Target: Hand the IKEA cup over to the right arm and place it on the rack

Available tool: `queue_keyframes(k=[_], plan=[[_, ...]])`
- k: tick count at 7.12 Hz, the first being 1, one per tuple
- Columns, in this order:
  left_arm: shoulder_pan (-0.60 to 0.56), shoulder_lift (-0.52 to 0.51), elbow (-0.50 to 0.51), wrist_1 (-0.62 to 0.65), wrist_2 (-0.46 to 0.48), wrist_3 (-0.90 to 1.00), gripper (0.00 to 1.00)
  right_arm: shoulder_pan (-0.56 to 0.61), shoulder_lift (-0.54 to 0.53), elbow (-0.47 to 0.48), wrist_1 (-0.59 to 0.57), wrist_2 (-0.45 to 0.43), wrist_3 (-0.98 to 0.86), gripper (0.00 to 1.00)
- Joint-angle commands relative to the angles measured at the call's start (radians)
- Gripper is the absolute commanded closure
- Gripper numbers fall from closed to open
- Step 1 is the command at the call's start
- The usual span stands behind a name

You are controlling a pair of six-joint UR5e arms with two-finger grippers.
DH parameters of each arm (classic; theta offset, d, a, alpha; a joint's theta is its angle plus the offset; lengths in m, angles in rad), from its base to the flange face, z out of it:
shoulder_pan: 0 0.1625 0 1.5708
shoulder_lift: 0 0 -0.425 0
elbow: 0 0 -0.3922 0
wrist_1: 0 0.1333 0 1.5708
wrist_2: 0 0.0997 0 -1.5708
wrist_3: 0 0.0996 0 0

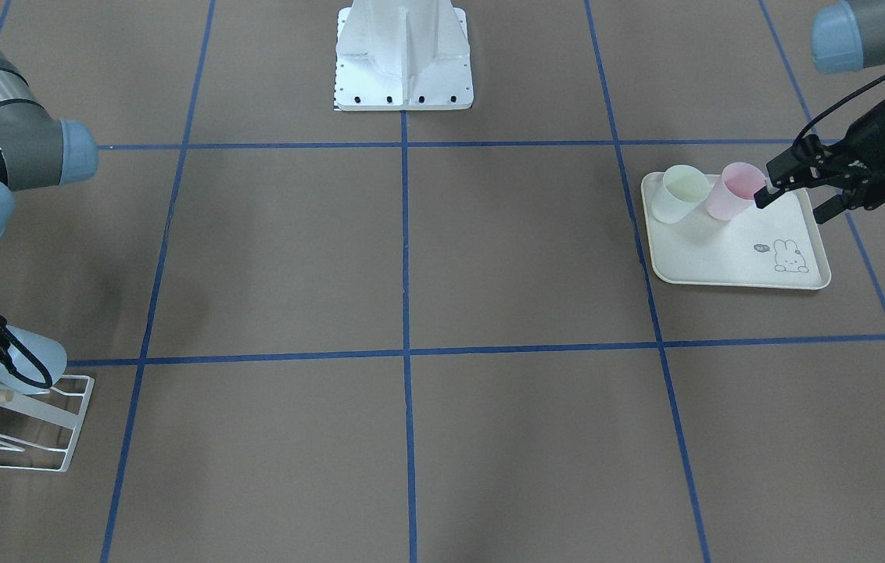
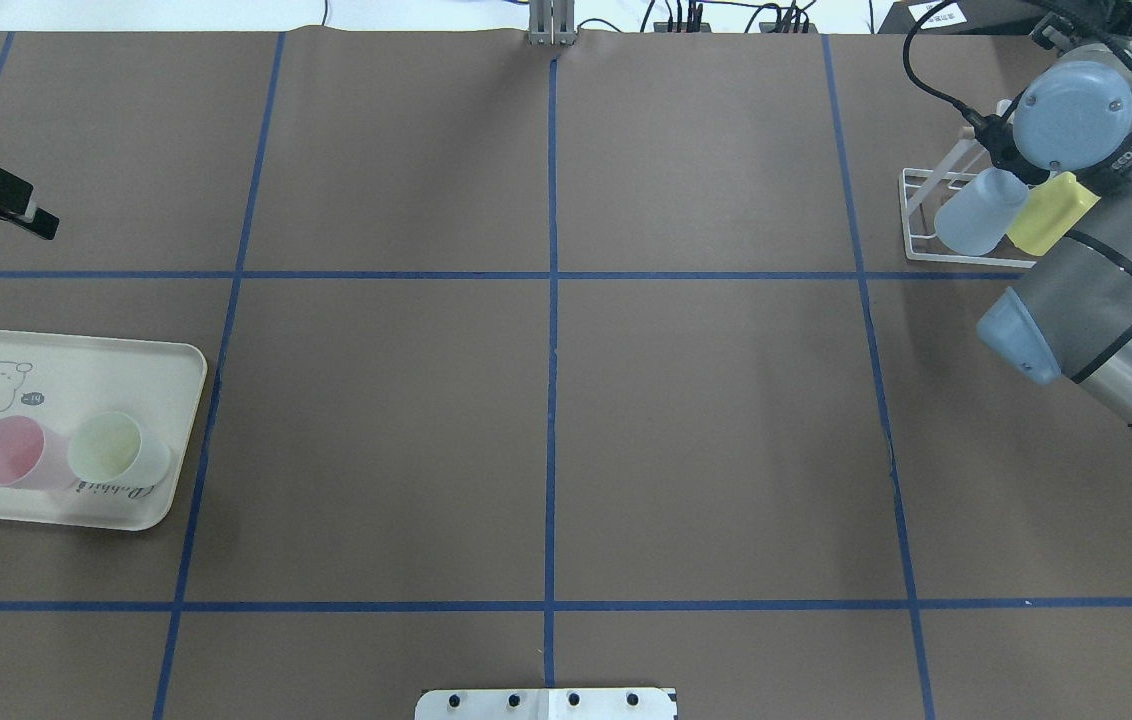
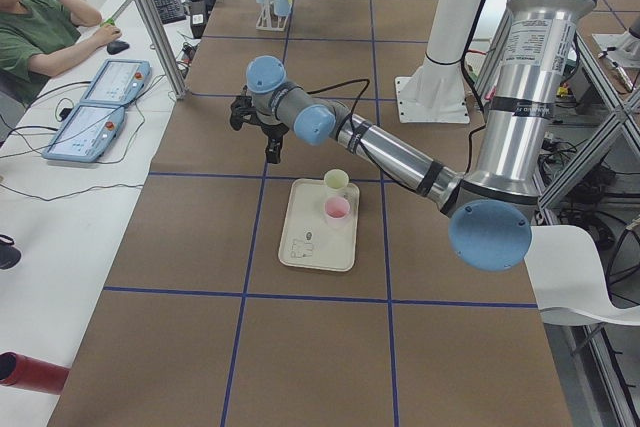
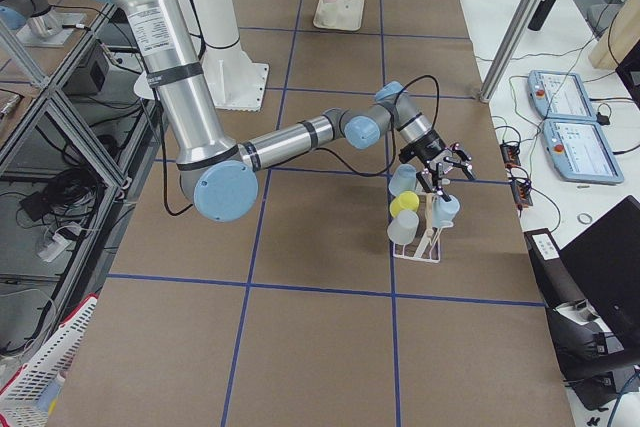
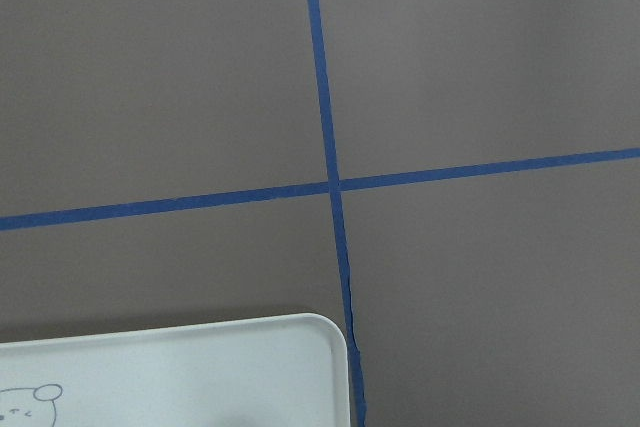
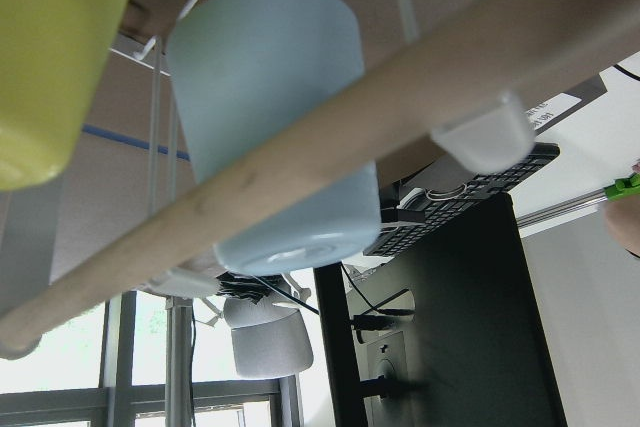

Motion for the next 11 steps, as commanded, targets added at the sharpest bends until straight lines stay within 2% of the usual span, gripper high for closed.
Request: queue_keyframes(k=[1,3,5,7,8,9,10,11], plan=[[-0.001,0.000,-0.002,0.000,0.001,0.001,0.00,0.003,0.001,0.063,-0.005,0.043,0.003,0.01],[-0.003,0.002,-0.011,0.000,0.015,0.004,0.00,0.009,-0.004,0.122,-0.010,0.161,0.200,0.01],[-0.017,0.023,-0.016,0.000,0.032,0.113,0.00,0.012,-0.011,0.175,-0.013,0.308,0.546,0.01],[-0.011,0.130,-0.069,0.000,0.268,0.269,0.00,0.011,-0.013,0.237,-0.013,0.478,0.894,0.01],[-0.008,0.152,-0.071,0.000,0.286,0.270,0.00,0.009,-0.013,0.273,-0.010,0.547,1.078,0.01],[-0.008,0.158,-0.073,0.000,0.286,0.264,0.00,0.006,-0.014,0.325,-0.009,0.593,1.350,0.00],[-0.005,0.160,-0.073,-0.002,0.277,0.256,0.00,-0.014,-0.005,0.341,-0.001,0.627,1.558,0.00],[-0.003,0.161,-0.071,0.000,0.276,0.255,0.00,-0.050,0.001,0.364,-0.010,0.626,1.666,0.00]])
